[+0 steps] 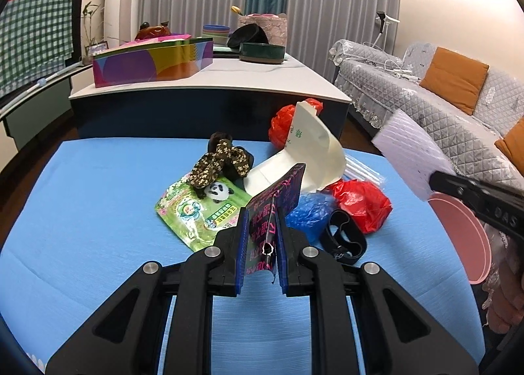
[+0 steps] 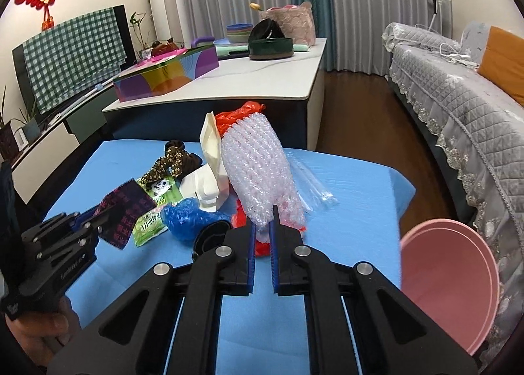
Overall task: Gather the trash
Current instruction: 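Grasp the white bubble-foam sleeve with the right tool while the left tool holds the card, then carry the card and foam sleeve to the pink bin and release both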
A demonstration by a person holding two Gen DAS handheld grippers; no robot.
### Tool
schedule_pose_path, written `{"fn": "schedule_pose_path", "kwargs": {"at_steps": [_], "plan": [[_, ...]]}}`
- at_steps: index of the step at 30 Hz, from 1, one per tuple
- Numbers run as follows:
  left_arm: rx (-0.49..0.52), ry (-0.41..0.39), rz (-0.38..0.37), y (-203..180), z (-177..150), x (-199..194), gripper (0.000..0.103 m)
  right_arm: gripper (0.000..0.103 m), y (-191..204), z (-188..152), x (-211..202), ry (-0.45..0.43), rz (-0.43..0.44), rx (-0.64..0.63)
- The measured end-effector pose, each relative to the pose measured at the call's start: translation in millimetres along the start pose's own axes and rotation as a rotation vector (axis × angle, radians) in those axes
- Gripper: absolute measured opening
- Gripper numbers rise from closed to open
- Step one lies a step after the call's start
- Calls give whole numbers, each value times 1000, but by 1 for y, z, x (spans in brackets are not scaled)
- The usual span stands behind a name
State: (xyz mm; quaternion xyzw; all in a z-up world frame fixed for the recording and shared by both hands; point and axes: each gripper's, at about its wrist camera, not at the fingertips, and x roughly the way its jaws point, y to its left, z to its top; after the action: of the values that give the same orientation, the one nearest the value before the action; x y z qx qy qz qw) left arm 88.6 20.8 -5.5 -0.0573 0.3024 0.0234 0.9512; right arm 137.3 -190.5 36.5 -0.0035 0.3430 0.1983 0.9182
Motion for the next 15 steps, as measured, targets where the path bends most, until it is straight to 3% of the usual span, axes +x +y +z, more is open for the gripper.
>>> {"fn": "schedule_pose_path", "kwargs": {"at_steps": [15], "plan": [[44, -7, -50, -42, 3, -6, 15, 8, -54, -15, -51, -53, -64, 93]]}}
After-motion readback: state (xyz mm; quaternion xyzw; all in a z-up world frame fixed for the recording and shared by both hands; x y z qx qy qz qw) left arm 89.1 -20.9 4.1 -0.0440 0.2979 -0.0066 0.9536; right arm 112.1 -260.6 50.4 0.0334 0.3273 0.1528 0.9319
